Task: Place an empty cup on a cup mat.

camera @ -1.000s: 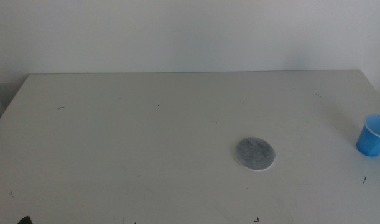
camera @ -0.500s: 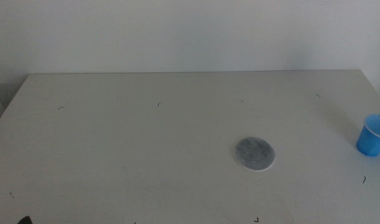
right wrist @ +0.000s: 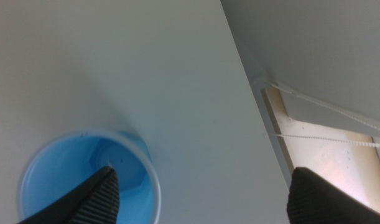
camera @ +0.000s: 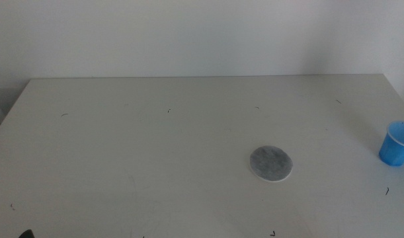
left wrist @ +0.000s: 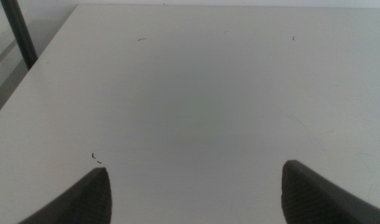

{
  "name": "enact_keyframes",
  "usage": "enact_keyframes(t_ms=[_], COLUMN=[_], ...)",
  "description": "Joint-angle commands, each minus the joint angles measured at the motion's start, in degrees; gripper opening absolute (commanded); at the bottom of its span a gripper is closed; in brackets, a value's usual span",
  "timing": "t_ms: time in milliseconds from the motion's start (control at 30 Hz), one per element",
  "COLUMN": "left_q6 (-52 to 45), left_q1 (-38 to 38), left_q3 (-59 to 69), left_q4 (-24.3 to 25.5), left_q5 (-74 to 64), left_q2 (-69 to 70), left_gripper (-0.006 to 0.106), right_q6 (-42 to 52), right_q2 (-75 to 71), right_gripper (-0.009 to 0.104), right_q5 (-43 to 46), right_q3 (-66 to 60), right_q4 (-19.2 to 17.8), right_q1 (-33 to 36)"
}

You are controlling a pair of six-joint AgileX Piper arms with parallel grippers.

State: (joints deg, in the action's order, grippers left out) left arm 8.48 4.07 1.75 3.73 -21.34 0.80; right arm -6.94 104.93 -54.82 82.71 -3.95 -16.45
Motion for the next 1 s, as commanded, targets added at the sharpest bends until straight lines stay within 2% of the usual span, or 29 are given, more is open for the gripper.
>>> enact_keyframes(t_ms=[0,133,367,567,967], left_q6=[0.62,0.62,0.62,0.62,0.62], left_q1=[-0.06,-0.06,-0.06,-0.06,-0.06], left_q3=[-0.34,-0.34,-0.34,-0.34,-0.34], left_q4=[0.02,0.02,0.02,0.02,0.02], left_q5=[3.84,3.84,3.84,3.84,3.84], left_q2=[0.26,0.26,0.26,0.26,0.26], left_gripper=[0.105,0.105,0.105,0.105,0.105], right_q6=[0.73,0.98,2.71,2.83,2.83], right_q2=[-1.31,0.97,3.29,3.96,5.27], right_gripper=[0.086,0.08,0.068,0.054,0.005], right_q5=[4.11,6.73,6.91,6.33,6.27], right_q3=[1.89,1.89,1.89,1.89,1.89], right_q4=[0.12,2.36,3.95,3.95,5.38], right_q1=[-0.41,-0.41,0.18,0.18,0.25])
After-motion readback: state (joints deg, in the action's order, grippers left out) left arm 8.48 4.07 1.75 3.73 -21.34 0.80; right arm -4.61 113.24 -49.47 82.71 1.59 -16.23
